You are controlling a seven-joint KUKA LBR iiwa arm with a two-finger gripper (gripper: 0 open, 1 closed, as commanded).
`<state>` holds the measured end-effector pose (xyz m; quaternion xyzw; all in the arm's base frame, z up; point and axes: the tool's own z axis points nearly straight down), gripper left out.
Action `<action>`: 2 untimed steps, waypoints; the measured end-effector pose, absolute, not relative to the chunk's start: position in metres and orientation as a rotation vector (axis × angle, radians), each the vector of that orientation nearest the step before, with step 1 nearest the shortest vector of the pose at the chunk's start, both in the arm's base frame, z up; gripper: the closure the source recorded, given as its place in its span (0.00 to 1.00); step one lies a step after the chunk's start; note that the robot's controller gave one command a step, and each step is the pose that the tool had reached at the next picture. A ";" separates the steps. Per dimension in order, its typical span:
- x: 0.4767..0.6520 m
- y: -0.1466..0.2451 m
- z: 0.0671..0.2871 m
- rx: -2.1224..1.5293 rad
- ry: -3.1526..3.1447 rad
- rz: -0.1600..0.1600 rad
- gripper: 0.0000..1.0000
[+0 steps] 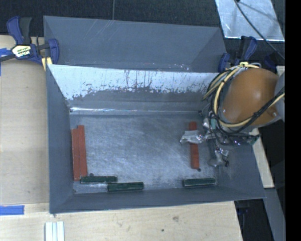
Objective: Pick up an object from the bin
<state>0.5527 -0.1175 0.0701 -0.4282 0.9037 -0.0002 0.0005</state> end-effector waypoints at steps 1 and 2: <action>0.554 -0.115 0.071 -1.345 2.834 0.000 1.00; 0.590 -0.111 0.212 -1.353 2.823 -0.010 1.00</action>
Offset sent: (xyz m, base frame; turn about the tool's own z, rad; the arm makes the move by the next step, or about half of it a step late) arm 0.0000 0.0000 0.0000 0.0000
